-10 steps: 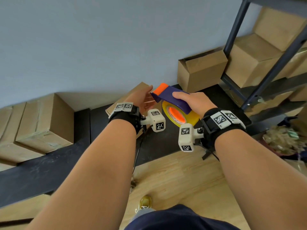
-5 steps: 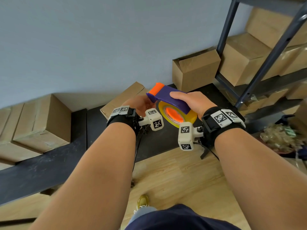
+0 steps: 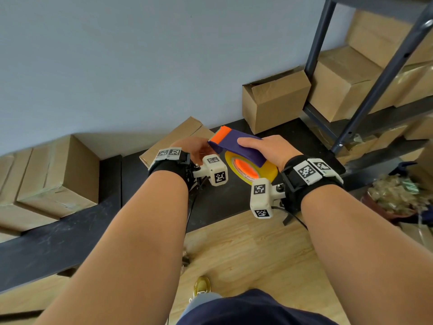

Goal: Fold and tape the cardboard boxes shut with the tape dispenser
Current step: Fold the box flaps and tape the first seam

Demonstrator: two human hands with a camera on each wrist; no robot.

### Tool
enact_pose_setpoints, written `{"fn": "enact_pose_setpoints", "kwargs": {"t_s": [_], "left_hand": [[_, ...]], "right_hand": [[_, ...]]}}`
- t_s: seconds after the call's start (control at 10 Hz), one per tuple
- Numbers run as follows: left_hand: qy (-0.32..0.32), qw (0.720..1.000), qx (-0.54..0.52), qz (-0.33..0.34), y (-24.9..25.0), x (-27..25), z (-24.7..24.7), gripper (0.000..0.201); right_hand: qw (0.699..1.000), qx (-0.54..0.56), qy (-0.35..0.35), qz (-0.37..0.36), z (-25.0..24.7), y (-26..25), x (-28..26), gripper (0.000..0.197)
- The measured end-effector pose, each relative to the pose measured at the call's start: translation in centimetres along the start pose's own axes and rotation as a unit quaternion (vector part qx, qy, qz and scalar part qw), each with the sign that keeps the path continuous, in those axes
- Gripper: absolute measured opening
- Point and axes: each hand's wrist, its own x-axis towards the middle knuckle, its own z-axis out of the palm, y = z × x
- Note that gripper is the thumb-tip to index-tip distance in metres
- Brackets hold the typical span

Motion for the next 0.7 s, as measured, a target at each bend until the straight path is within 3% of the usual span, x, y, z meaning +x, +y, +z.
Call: {"fn": "enact_pose_setpoints", "kwargs": {"t_s": [0.1, 0.3, 0.4, 0.6, 0.7], "left_hand": [[-0.014, 0.985, 0.164, 0.052, 0.5, 1.3, 0.1, 0.021], [0.12, 0.969, 0.174, 0.126, 2.2, 2.6, -1.5, 0.022], [0.182, 0.933, 0.281, 0.131, 3.5, 5.5, -3.4, 0.023], [0.154, 0.908, 0.326, 0.213, 6.1, 6.1, -3.1, 0.031], [0.149, 0.885, 0.369, 0.243, 7.7, 7.5, -3.8, 0.021]], "right_hand": [[1.0, -0.018, 0.019, 0.015, 0.3, 0.4, 0.4, 0.057], [0.997, -0.06, 0.036, 0.024, -0.1, 0.3, 0.7, 0.057], [0.997, -0.056, 0.041, 0.033, -0.8, 0.6, 0.8, 0.054], [0.995, -0.06, 0.074, 0.039, -1.0, -1.1, 2.7, 0.054], [0.991, -0.06, 0.108, 0.044, 0.1, -2.6, 4.5, 0.061]]}}
